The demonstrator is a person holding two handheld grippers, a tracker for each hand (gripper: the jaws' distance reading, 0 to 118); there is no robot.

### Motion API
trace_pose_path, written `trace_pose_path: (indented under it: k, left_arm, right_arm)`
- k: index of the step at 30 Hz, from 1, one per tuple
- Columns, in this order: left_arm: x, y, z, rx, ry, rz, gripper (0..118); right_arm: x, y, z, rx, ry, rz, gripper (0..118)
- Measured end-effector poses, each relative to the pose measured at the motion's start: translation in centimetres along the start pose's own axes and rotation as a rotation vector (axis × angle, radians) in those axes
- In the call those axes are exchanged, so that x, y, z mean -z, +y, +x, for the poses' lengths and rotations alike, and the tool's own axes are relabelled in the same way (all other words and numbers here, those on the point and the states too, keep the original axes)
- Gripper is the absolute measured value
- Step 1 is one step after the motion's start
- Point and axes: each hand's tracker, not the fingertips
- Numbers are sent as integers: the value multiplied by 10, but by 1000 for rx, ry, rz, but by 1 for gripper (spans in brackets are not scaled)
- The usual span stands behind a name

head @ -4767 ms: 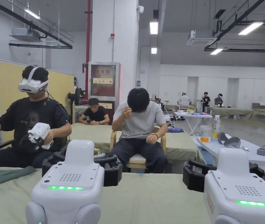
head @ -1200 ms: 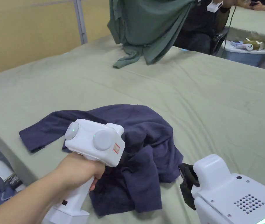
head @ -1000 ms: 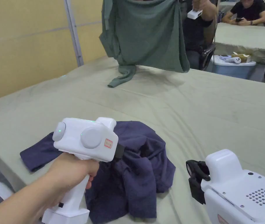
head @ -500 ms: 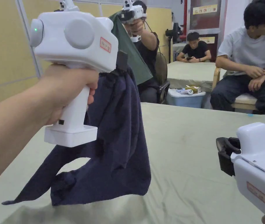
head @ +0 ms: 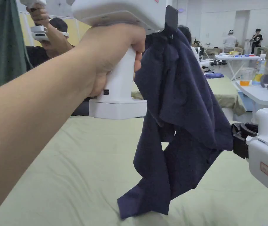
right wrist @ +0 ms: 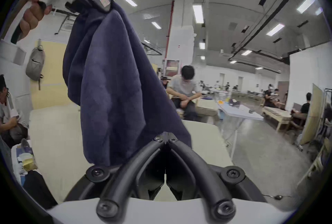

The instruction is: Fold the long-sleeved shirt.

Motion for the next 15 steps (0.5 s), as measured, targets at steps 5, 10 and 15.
trace_pose_path:
  k: [5,10,15]
  left_arm:
    - [44,-43,24,-41,-95,-97,18]
    - [81,-128,3,-9,-100,-269,18]
    - [88,-219,-54,1,45,-448,18]
  right_arm:
    - [-22,-15,40,22,-101,-23,10]
    - [-29,-38,58,17,-152,-68,10]
    - [-21,-66,49,31,-140,-115,10]
